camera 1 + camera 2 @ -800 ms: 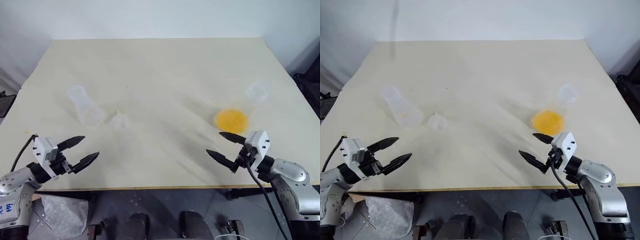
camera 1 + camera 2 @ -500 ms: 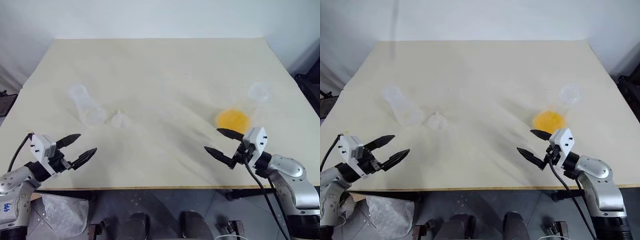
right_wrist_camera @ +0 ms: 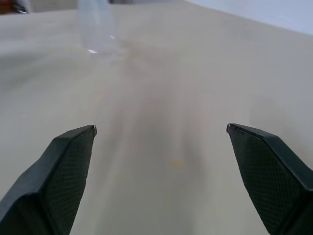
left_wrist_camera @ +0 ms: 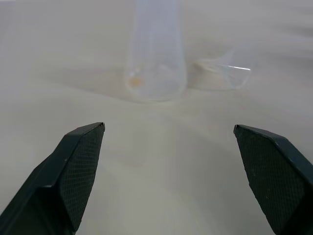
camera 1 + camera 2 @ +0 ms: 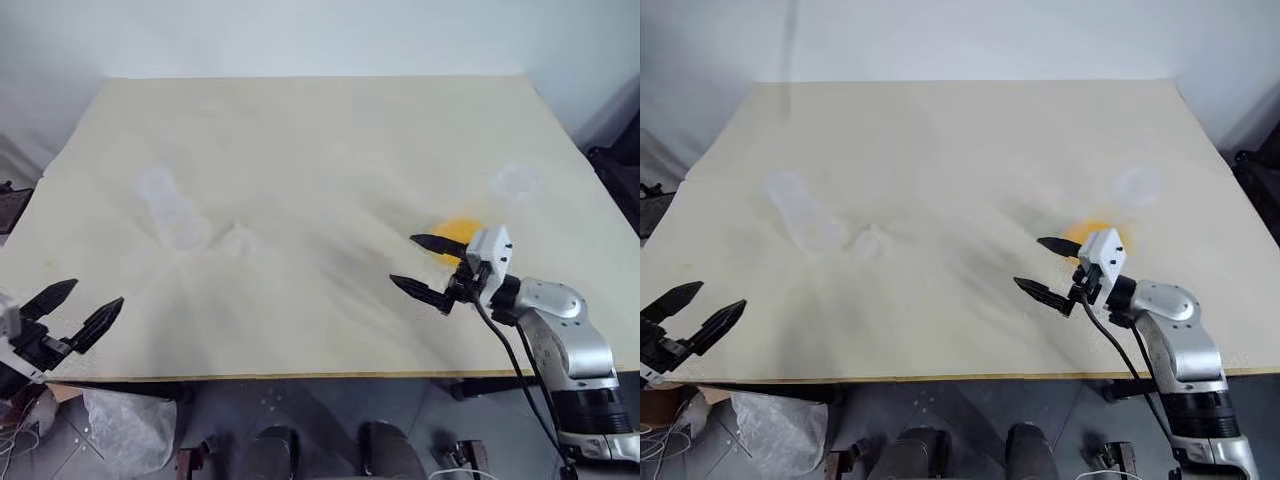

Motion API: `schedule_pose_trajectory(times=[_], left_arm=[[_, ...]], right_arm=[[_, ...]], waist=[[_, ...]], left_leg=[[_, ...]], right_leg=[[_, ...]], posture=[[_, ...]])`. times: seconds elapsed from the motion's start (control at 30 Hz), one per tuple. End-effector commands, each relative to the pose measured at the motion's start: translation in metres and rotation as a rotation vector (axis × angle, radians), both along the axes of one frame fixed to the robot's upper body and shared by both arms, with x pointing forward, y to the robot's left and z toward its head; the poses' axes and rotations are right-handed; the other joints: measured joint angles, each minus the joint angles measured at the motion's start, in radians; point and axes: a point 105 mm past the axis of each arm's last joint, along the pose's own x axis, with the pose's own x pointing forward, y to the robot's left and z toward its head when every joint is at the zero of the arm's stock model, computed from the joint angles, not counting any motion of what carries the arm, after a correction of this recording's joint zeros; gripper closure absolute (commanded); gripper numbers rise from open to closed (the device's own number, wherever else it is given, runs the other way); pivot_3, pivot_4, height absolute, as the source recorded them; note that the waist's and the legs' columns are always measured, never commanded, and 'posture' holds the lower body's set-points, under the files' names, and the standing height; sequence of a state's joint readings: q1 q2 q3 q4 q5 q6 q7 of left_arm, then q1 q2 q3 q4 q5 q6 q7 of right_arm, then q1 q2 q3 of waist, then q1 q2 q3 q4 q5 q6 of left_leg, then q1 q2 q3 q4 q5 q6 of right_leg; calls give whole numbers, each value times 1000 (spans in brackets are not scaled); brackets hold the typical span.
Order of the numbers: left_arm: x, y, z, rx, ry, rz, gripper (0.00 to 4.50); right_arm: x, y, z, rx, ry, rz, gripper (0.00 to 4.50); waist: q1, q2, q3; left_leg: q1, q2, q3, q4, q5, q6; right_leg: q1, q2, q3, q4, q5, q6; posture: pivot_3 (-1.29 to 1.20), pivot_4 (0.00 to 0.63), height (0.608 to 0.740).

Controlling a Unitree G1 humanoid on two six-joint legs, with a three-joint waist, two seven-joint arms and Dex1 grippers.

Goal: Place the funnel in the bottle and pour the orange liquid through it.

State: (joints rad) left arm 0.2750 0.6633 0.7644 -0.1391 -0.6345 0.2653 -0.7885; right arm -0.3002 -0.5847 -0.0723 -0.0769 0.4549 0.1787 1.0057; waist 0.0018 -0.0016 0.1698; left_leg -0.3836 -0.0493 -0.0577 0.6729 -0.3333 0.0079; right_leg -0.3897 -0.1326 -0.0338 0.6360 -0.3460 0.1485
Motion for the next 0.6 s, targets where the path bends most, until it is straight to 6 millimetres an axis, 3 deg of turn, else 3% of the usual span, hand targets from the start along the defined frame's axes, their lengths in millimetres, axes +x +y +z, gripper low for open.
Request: schedule_pose_trajectory(times=[0.03,0.17,0.3,0.6], left_arm=[[9,5,16,-6,-83,1,0],[28,6,20,2,-99,-40,0],[69,-2,28,-2,-136,-118,0],[127,-19,47,10,-194,-234,0]], right_arm=[[-8,9,15,13,-39,75,21],[-15,15,20,5,-35,117,21],[-18,22,35,31,-12,108,21],[-29,30,40,14,-13,98,21]], waist=[[7,0,0],[9,0,0],[10,0,0],[-11,-1,0]], left_leg=[[0,-1,-2,0,0,0],[0,-2,-3,1,0,0],[0,-2,-3,2,0,0],[-3,-4,-5,2,0,0]], right_leg=[[1,-1,0,0,0,0],[1,0,-2,0,0,0],[1,0,-5,2,0,0],[-2,-1,-10,10,1,-1]], posture=[[0,150,740],[0,150,740],[0,150,740],[0,150,740]])
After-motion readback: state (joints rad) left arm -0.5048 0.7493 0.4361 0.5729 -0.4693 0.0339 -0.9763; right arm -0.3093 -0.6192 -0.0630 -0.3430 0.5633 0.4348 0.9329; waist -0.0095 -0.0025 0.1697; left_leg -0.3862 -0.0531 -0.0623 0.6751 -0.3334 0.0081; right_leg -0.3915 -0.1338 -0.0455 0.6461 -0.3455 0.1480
